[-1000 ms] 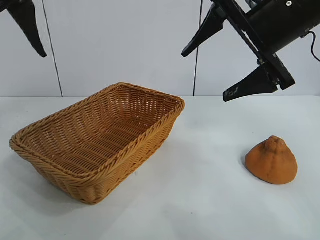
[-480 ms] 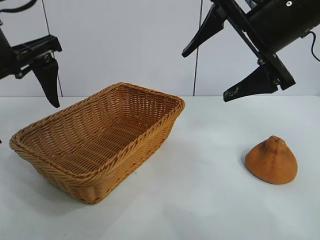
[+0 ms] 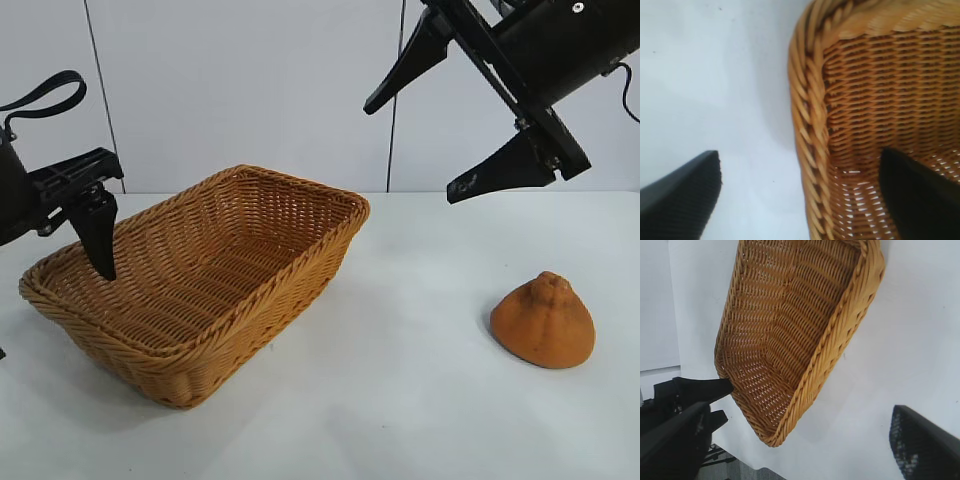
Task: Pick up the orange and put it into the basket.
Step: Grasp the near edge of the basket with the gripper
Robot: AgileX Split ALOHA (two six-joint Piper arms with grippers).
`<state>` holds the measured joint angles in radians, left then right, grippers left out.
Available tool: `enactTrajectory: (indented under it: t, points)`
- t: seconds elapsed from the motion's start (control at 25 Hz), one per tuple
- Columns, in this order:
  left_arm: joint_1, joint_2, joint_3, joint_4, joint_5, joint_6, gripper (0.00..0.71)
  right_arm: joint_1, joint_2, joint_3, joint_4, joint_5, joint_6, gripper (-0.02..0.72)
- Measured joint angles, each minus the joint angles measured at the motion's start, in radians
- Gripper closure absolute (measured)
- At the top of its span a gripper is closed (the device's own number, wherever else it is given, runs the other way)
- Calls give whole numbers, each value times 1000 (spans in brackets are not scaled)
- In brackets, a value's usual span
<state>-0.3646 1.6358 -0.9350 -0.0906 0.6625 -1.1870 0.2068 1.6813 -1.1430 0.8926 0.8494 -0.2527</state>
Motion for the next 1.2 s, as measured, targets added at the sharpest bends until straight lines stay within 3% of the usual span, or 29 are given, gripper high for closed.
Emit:
enactTrajectory:
  t: [0.24, 0.44, 0.6, 0.8, 0.88, 0.96, 1.12, 1.2]
  points:
    - [0, 12, 1, -10, -52, -25, 98, 0, 0, 0, 0, 0, 0, 42]
    - [0, 104, 2, -11, -95, -26, 98, 0, 0, 0, -1, 0, 0, 42]
    - [0, 196, 2, -17, -198, -26, 98, 0, 0, 0, -2, -3, 0, 42]
    - [0, 224, 2, -34, -213, -27, 114, 0, 0, 0, -4, -4, 0, 42]
    - [0, 224, 2, -36, -213, -27, 179, 0, 0, 0, -4, -4, 0, 42]
    - [0, 224, 2, -37, -205, -27, 294, 0, 0, 0, -4, -4, 0, 42]
    - [0, 224, 2, -42, -169, -34, 598, 0, 0, 0, -4, -4, 0, 42]
    - [1, 219, 2, -45, -176, -38, 619, 0, 0, 0, -4, -4, 0, 42]
